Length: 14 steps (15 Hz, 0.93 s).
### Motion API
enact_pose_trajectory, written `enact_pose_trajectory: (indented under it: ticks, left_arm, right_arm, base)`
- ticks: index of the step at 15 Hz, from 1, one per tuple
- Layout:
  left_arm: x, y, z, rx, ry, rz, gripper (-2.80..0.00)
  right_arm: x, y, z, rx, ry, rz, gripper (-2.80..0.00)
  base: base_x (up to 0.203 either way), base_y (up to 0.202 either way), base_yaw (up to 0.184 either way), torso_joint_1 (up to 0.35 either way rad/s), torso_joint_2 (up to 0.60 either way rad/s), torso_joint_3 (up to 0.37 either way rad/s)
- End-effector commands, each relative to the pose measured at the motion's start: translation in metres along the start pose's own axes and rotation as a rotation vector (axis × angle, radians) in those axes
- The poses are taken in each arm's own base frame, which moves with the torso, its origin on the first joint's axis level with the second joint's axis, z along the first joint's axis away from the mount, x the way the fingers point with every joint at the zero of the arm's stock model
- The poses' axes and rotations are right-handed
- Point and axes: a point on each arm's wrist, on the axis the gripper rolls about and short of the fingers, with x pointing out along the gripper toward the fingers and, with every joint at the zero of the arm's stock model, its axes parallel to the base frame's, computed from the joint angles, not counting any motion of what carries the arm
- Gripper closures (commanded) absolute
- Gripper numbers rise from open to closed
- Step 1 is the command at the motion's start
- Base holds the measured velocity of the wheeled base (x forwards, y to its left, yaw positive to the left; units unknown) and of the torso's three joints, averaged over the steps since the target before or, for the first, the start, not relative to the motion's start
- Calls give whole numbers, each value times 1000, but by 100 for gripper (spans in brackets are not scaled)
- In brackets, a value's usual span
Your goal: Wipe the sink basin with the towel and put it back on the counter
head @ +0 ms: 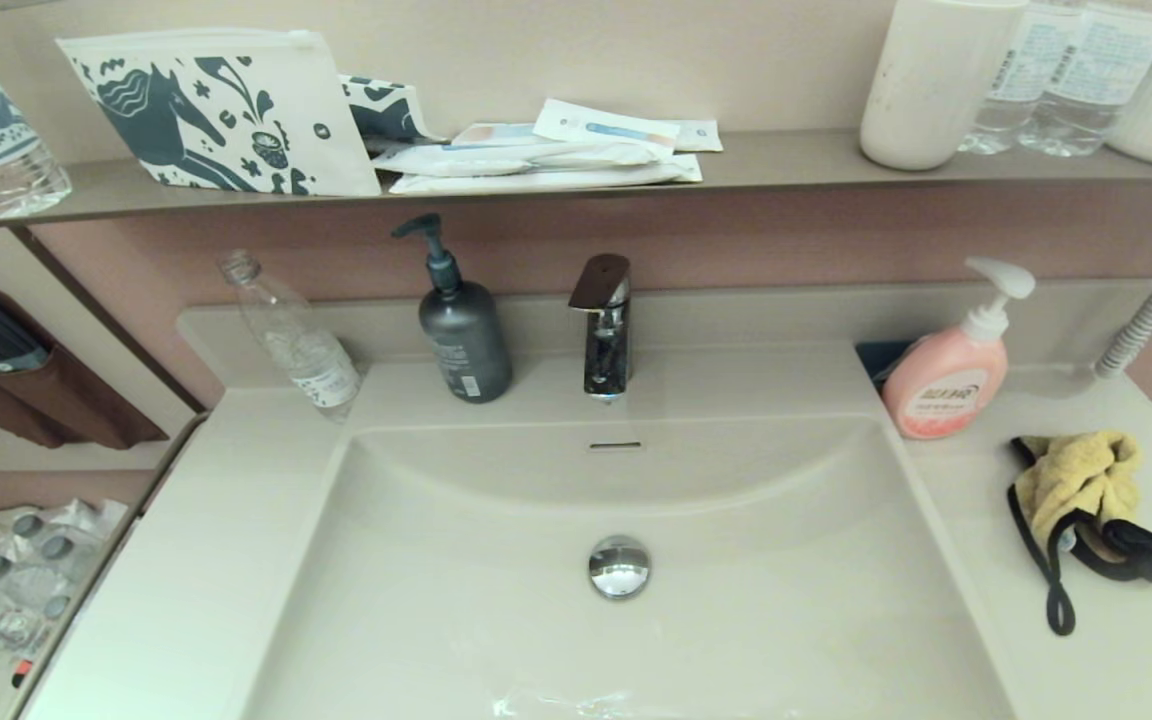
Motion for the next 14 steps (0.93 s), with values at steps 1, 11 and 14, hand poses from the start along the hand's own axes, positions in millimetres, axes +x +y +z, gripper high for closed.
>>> enact_pose_trajectory:
  ticks: [1,11,14]
  left_arm:
    - [0,0,0,1,0,0,0]
    - [0,0,0,1,0,0,0]
    - [0,0,0,1,0,0,0]
  right_arm:
    - [19,0,-24,-1,2,20,0]
    - [47,0,-79,-163,44,165,0]
    - [47,0,-80,-164,60,164,0]
  base:
    - [0,0,0,0,0,0]
    - [0,0,0,0,0,0]
    - [0,0,0,0,0,0]
